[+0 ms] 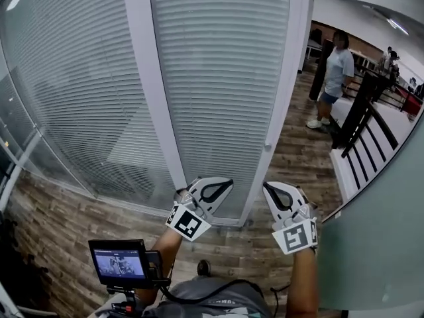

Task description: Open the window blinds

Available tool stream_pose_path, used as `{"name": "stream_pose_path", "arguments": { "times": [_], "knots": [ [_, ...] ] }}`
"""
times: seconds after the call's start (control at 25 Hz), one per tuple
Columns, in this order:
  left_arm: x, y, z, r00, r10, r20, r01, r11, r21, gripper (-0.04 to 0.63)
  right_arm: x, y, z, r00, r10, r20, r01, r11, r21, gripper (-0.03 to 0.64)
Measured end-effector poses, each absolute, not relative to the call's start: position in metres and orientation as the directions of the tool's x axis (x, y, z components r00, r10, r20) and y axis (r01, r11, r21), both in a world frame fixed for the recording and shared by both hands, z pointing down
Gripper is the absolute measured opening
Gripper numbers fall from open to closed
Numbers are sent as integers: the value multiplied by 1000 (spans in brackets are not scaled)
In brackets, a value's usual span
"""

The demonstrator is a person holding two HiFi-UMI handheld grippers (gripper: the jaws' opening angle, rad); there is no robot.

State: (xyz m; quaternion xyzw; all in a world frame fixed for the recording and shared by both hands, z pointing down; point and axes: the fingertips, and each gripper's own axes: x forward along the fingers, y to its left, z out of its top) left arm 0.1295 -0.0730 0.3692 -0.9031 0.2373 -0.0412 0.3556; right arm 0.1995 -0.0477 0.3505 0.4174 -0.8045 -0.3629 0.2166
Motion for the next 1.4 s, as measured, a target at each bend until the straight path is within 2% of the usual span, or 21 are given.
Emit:
{"name": "stream_pose_path", "arguments": {
  "times": [0.2, 0.44, 0.72, 0.96, 1.0, 1.08, 1.12, 1.4],
  "knots": [
    [92, -167, 360, 894, -433, -116, -401, -656, -639, 3, 162, -138, 341, -526, -848, 63, -520, 379, 766, 2],
    [82, -293, 352, 908, -406, -106, -385, -708, -592, 3, 153, -262, 334, -481, -867, 128, -532, 405, 743, 2],
    [87, -288, 382, 922, -375, -94, -353, -718, -600, 4, 171, -278, 374, -401, -906, 137, -586, 368, 722, 2],
    [90, -292, 403, 925, -373, -72, -341, -731, -590, 4, 224, -307, 428, -172, -962, 213, -585, 274, 763, 6],
    [91, -292, 406, 926, -373, -65, -338, -736, -586, 3, 233, -312, 438, -133, -964, 229, -581, 263, 770, 16],
    [94, -291, 414, 929, -367, -52, -327, -742, -585, 3, 249, -317, 453, -72, -967, 245, -580, 241, 778, 89],
    [96, -292, 419, 930, -363, -50, -321, -742, -589, 3, 254, -319, 459, -43, -968, 248, -572, 227, 788, 97],
    [113, -309, 446, 941, -339, -23, -289, -763, -578, 3, 286, -353, 491, 139, -964, 228, -382, 161, 910, 95]
  ]
}}
